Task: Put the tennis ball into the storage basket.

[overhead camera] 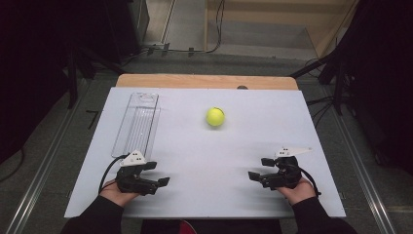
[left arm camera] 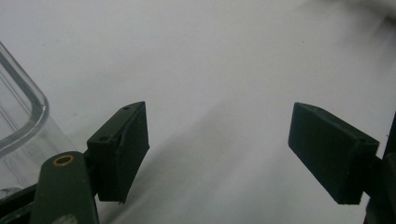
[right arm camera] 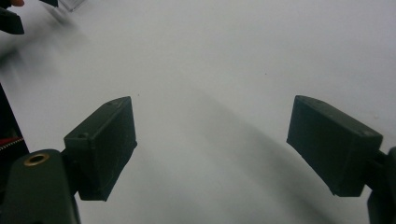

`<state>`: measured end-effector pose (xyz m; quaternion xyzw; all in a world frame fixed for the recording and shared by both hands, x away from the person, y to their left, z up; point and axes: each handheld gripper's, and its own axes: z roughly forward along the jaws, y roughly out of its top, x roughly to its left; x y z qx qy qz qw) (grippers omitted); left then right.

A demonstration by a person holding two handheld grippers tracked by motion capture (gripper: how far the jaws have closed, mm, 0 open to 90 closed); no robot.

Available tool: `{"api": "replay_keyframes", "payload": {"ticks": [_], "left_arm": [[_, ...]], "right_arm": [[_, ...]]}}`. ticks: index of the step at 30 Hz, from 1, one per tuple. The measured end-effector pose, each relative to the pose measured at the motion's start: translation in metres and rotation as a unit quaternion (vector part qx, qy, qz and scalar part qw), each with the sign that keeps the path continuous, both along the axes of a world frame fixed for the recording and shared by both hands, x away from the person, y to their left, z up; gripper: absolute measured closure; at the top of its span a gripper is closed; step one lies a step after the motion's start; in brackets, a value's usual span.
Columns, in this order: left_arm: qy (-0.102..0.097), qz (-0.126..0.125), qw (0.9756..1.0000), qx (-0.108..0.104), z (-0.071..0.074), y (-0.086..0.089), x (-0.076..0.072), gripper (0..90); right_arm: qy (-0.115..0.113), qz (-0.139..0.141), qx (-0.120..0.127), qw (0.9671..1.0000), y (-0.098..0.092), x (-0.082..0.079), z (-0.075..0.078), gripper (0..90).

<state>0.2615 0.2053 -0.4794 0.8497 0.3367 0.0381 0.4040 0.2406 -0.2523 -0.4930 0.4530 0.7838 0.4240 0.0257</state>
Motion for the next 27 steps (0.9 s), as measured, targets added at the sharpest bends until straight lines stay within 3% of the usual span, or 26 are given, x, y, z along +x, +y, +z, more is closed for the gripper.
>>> {"api": "replay_keyframes", "payload": {"ticks": [3, 18, 24, 27], "left_arm": [[0.001, 0.001, 1.0000, 0.000, 0.000, 0.000, 0.000, 21.2], [0.002, 0.001, 1.0000, 0.001, 0.000, 0.000, 0.000, 21.2], [0.001, 0.001, 1.0000, 0.001, 0.000, 0.000, 0.000, 21.1], [0.001, 0.000, 1.0000, 0.001, 0.000, 0.000, 0.000, 21.1]], "right_arm": [[-0.005, -0.005, 0.004, 1.0000, 0.001, 0.002, 0.002, 17.1], [-0.006, -0.018, 0.022, 0.9996, 0.006, 0.018, 0.003, 17.1], [-0.006, -0.022, 0.022, 0.9995, 0.007, 0.024, 0.006, 17.1], [-0.012, -0.016, 0.009, 0.9998, 0.009, 0.029, 0.009, 17.1]]}}
